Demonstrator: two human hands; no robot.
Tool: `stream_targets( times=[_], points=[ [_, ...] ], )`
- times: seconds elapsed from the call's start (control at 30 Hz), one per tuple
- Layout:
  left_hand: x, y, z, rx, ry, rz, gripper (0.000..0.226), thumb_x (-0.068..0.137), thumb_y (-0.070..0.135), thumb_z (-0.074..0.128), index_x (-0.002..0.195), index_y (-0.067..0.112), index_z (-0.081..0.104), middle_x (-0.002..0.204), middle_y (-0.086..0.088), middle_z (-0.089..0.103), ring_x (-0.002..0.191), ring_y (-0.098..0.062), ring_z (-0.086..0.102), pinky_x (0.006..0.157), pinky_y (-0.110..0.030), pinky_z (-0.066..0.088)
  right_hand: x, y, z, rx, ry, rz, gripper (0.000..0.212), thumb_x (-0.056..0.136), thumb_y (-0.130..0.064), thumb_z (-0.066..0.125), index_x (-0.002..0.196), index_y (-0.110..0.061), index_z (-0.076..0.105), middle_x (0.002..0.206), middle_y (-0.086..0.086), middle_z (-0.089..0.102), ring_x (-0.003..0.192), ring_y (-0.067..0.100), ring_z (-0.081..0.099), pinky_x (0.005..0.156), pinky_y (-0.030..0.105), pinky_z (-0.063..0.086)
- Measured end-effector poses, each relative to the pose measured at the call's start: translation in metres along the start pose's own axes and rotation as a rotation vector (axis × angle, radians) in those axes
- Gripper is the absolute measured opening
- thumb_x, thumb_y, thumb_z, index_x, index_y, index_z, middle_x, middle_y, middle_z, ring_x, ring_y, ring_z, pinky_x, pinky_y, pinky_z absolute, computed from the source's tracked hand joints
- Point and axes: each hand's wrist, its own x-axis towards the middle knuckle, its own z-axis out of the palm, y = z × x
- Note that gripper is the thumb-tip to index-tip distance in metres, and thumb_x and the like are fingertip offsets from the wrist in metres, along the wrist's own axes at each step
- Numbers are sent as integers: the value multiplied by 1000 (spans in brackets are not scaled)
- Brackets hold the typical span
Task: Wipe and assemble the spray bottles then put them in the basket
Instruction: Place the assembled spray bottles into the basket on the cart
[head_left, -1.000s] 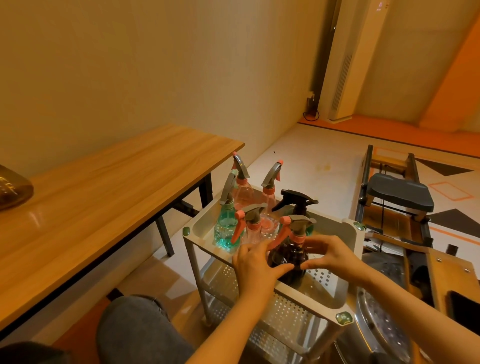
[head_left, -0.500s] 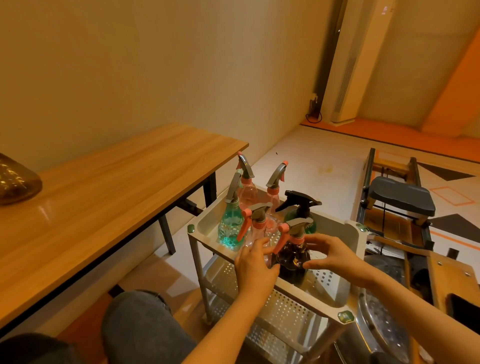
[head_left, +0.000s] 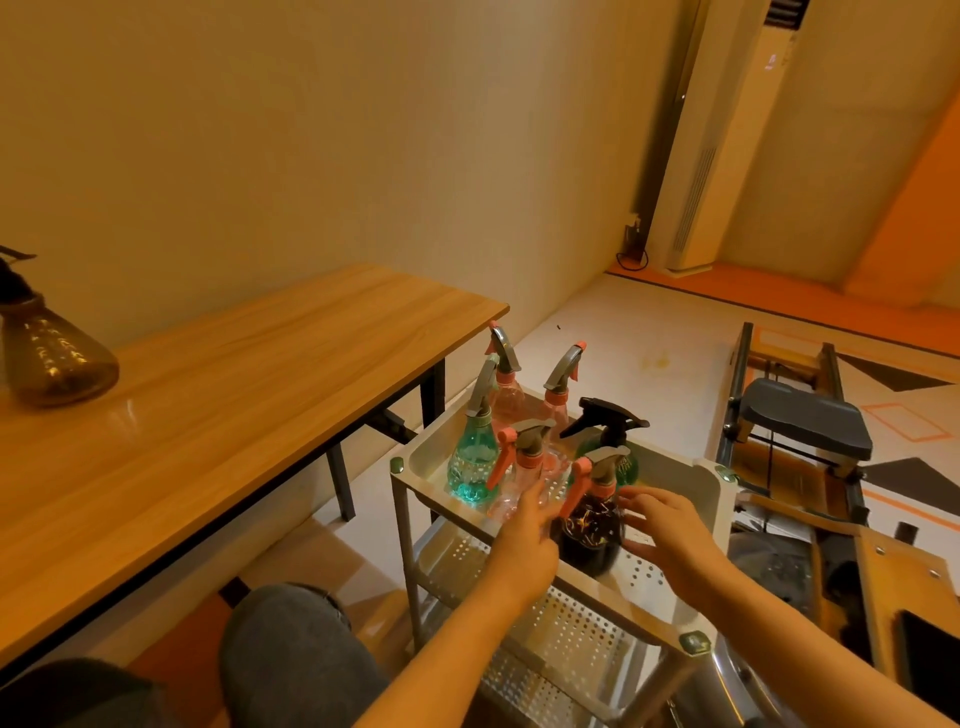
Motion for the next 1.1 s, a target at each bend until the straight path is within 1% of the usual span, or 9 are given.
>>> stream_targets(
  times=[0.17,0.3,0.43,0.53,0.63,0.77,0.87,1.0,1.1],
  points=[
    [-2,-2,-1,60,-8,-1,67,93,-7,39,148,27,20,148,5,39,139,-15,31,104,-25,34,3,-2,4,-58,-20,-36,23,97,-9,46,105,-9,67,109,10,64,106,22,58,75,31,48],
    [1,-8,-5,52,-19,22,64,92,-6,40,146,26,25,145,6,43,134,-14,38,96,-14,40,1,-5,1,-52,-14,-27,25,97,-7,44,113,-7,63,113,8,61,106,21,56,79,33,48],
    [0,-4,-21,31,126,103,35,93,3,44,122,23,53,114,3,62,107,-11,58,85,-18,49,-3,-16,-7,-62,94,-88,26,100,-9,39,118,-10,57,121,11,57,110,25,54,93,43,47],
    [-6,10,-41,1,233,188,17,95,9,48,99,18,61,81,4,66,76,-7,65,68,-19,52,-17,-47,-7,43,189,-227,26,101,-11,36,118,-11,55,111,11,60,99,23,58,76,33,50],
    [-17,30,-65,-49,250,299,13,95,11,52,91,14,64,69,6,63,64,-6,62,60,-16,49,-38,-94,7,128,220,-390,26,102,-15,35,115,-10,56,99,5,61,85,16,58,67,27,46],
    [-35,64,-118,-117,330,415,22,91,27,52,84,10,65,60,6,61,57,-9,59,57,-19,48,-65,-159,58,229,63,-553,23,99,-12,40,100,-18,62,84,1,62,65,9,56,54,20,45],
    [-52,82,-178,-88,547,467,36,85,44,50,77,12,65,56,4,58,52,-8,54,55,-20,47,-77,-192,118,244,-129,-601,23,96,-7,43,100,-17,64,74,1,61,55,9,52,48,20,41],
    [-85,81,-274,-112,915,438,34,97,24,49,71,9,63,55,1,54,51,-9,49,49,-20,41,-81,-207,225,187,-355,-581,22,95,-6,44,104,-12,63,72,4,62,53,10,53,49,21,42],
    [-115,67,-342,-83,1120,388,37,98,22,45,72,3,62,57,-3,53,49,-7,46,46,-18,38,-76,-196,314,42,-465,-592,20,93,-9,51,111,-12,60,79,5,67,59,11,62,52,22,51]
  ],
)
